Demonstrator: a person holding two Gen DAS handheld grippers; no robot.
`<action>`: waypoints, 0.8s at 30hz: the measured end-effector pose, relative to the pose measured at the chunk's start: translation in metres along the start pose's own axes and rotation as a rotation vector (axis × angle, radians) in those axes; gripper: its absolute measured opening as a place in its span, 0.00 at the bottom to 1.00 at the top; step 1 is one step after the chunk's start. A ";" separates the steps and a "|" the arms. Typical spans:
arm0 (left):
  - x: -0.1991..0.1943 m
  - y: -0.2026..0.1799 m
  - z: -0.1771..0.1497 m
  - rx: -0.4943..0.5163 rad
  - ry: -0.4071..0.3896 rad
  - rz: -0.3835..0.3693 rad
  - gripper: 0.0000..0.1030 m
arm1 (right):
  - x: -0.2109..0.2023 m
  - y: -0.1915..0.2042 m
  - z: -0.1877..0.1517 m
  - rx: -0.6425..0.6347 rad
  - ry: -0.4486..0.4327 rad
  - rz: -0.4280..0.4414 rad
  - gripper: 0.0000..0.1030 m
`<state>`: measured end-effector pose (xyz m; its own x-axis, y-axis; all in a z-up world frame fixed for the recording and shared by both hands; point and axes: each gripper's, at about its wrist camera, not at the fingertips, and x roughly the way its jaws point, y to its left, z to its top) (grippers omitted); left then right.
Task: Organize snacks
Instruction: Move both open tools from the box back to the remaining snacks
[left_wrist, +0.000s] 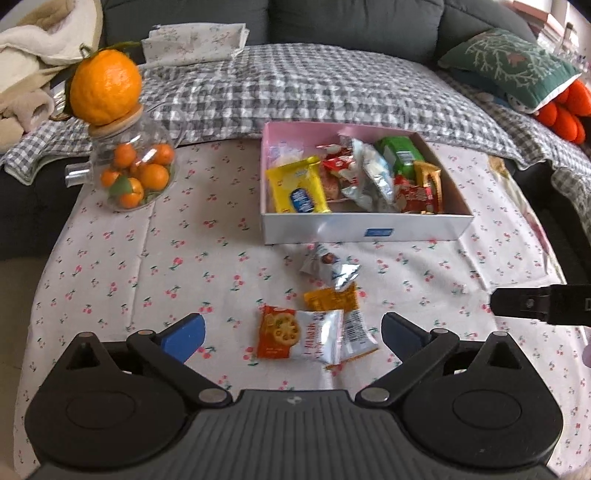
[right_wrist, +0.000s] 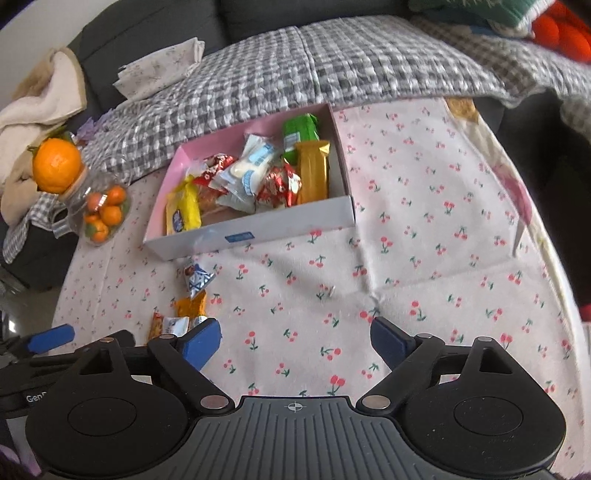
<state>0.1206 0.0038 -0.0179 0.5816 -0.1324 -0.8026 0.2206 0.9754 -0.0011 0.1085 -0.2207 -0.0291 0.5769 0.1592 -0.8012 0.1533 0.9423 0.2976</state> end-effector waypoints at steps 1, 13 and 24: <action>0.001 0.003 0.000 -0.003 0.002 0.003 0.99 | 0.002 0.000 0.000 0.008 0.005 -0.003 0.88; 0.037 0.028 -0.009 0.007 0.069 0.002 0.94 | 0.032 0.031 -0.010 -0.121 0.031 0.002 0.88; 0.061 0.052 -0.005 -0.405 0.161 -0.068 0.74 | 0.064 0.041 0.008 -0.108 -0.032 0.152 0.86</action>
<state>0.1641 0.0473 -0.0700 0.4395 -0.2005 -0.8756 -0.0893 0.9602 -0.2647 0.1586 -0.1745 -0.0640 0.6123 0.2946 -0.7337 -0.0238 0.9344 0.3553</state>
